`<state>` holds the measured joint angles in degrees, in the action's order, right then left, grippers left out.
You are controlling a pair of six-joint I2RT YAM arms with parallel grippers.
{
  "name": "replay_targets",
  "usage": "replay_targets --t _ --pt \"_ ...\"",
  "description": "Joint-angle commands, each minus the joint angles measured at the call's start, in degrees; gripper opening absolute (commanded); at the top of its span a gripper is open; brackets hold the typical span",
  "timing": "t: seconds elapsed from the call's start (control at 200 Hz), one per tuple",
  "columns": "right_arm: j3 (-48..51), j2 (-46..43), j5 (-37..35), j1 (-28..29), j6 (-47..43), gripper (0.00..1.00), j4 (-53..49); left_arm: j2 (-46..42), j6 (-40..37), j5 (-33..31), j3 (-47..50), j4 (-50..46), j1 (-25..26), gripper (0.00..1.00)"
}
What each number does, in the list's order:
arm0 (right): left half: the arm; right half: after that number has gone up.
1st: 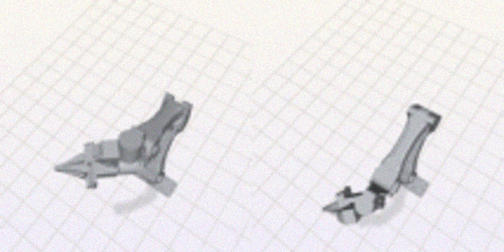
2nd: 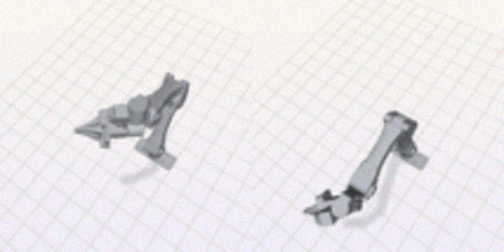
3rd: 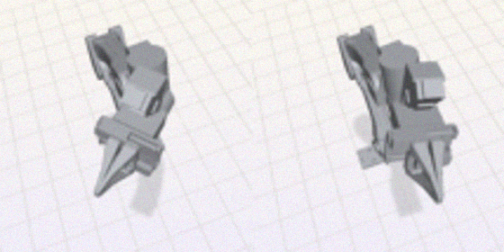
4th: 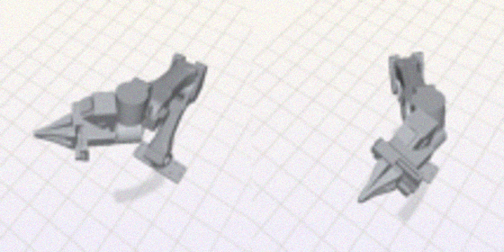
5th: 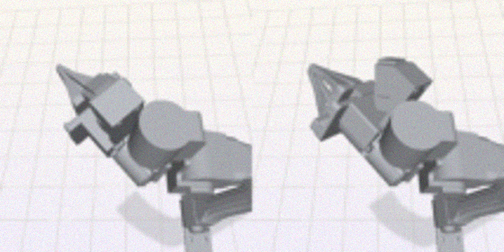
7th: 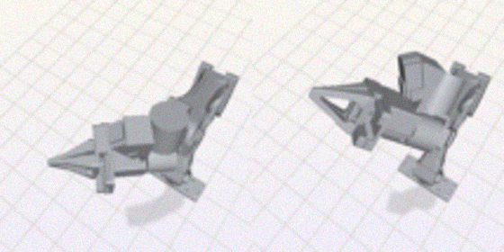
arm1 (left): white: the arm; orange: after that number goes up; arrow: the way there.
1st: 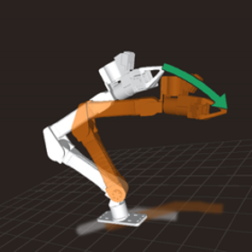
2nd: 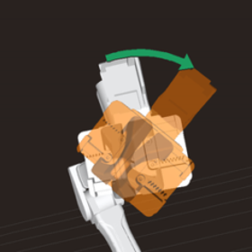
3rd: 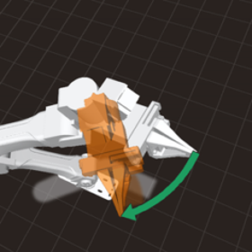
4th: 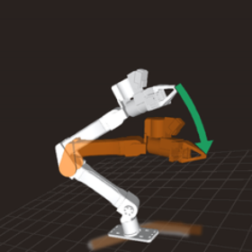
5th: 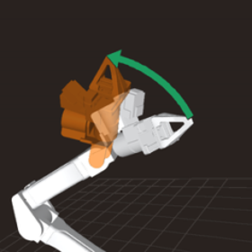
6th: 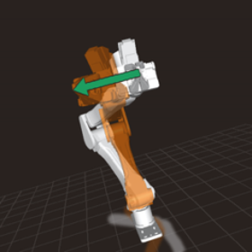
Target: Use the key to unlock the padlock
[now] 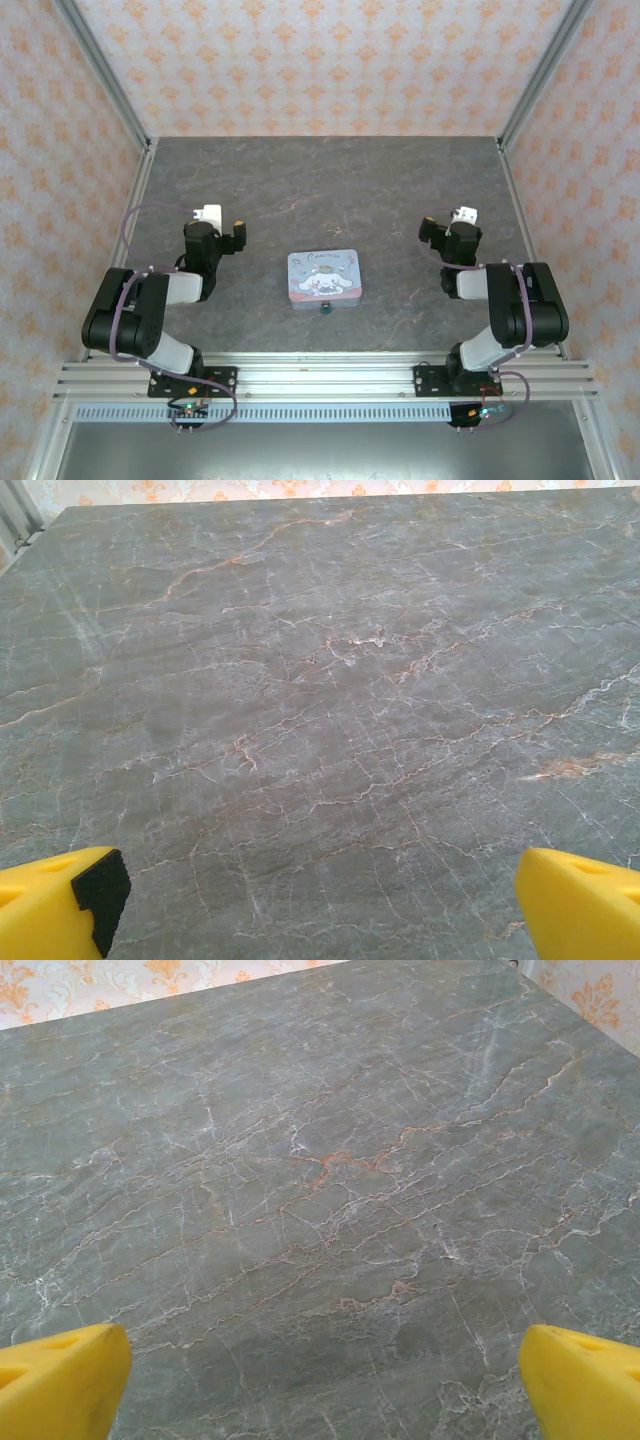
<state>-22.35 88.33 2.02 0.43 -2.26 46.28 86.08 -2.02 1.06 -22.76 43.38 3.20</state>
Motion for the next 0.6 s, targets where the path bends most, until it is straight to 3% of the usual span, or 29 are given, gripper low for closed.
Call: replay_targets --t 0.0,0.596 --pt "-1.1 -0.9 0.9 -0.2 -0.8 0.99 -0.2 -0.6 -0.7 -1.0 -0.6 0.7 -0.8 1.00" --pt "-1.2 -0.9 0.4 -0.4 -0.2 0.99 -0.6 -0.7 -0.6 -1.0 -0.5 1.0 -0.8 1.00"
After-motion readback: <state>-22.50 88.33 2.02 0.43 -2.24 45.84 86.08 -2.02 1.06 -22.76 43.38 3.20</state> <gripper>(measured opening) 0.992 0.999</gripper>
